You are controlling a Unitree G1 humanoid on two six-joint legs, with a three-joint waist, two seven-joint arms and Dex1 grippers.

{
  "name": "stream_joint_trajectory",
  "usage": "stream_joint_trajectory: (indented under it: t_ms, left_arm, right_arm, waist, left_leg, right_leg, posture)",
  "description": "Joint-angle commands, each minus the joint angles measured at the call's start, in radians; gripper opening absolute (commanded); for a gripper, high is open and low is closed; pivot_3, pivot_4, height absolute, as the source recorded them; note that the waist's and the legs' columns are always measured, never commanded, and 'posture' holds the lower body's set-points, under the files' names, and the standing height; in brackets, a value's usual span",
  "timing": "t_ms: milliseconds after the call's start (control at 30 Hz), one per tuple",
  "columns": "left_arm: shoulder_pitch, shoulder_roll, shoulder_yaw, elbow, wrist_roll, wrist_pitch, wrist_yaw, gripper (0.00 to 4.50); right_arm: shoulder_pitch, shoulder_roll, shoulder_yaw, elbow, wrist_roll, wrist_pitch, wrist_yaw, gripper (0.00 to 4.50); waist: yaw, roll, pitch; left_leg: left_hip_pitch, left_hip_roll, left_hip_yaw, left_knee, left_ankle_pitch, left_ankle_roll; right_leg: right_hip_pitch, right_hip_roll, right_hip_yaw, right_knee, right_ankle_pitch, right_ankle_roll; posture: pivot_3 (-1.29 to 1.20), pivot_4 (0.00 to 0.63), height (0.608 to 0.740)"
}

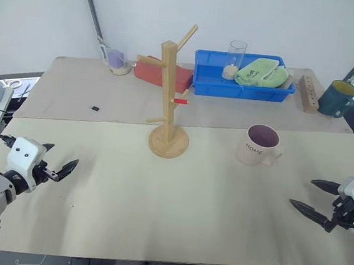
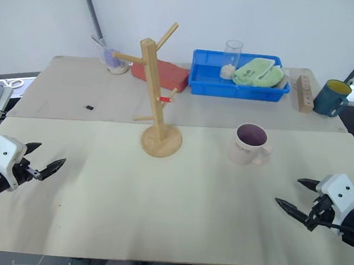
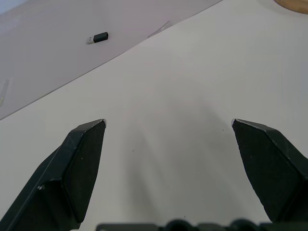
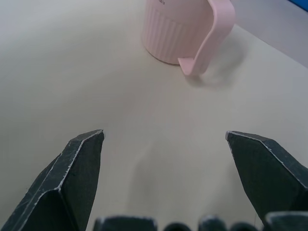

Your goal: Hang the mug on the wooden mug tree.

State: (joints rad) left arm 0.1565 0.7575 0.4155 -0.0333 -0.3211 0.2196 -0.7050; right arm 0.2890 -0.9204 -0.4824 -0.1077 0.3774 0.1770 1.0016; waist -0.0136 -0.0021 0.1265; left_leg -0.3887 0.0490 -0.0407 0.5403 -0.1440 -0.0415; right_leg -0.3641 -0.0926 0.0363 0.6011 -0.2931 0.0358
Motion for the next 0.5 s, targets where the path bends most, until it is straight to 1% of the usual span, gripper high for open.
stream_joint_trajectory:
  t_ms: [33,167,267,400,500]
  left_arm:
    - [0.008,0.004,0.034,-0.042,-0.019,0.024,0.003,4.50]
    - [0.009,0.006,0.031,-0.039,-0.015,0.074,0.014,4.50]
    - [0.009,0.012,0.033,-0.025,-0.047,0.036,-0.064,4.50]
    - [-0.007,0.014,0.027,-0.001,-0.027,-0.027,-0.083,4.50]
    - [-0.016,0.028,-0.006,-0.022,-0.065,-0.020,-0.164,4.50]
  right_arm:
    - [-0.011,0.001,-0.027,-0.004,-0.002,-0.033,0.004,4.48]
    - [-0.005,0.023,-0.032,-0.010,-0.011,-0.052,-0.010,4.48]
    - [-0.007,0.038,-0.037,-0.020,-0.012,-0.051,-0.026,4.48]
    - [-0.002,0.056,-0.031,-0.044,-0.017,-0.044,-0.055,4.48]
    - [0.003,0.080,-0.042,-0.065,-0.014,-0.040,-0.085,4.48]
  waist:
    - [0.000,0.000,0.000]
    - [0.000,0.000,0.000]
    - [0.000,0.000,0.000]
    - [0.001,0.000,0.000]
    - [0.001,0.000,0.000]
  left_leg:
    - [0.000,0.000,0.000,0.000,0.000,0.000]
    - [0.000,0.000,0.000,0.000,0.000,0.000]
    - [0.000,0.000,0.001,0.000,0.000,0.000]
    - [0.000,0.000,0.001,0.000,0.000,0.000]
    - [0.000,0.000,0.001,0.000,0.000,0.000]
  right_leg:
    - [0.000,0.000,0.000,0.000,0.000,0.000]
    - [0.000,0.000,0.000,0.000,0.000,0.000]
    - [0.000,0.000,0.000,0.000,0.000,0.000]
    - [0.000,0.000,0.000,0.000,0.000,0.000]
    - [0.001,0.000,0.000,0.000,0.000,0.000]
  posture:
    - [0.00,0.150,0.727]
    - [0.00,0.150,0.727]
    - [0.00,0.150,0.727]
    - [0.00,0.150,0.727]
    - [0.00,0.150,0.727]
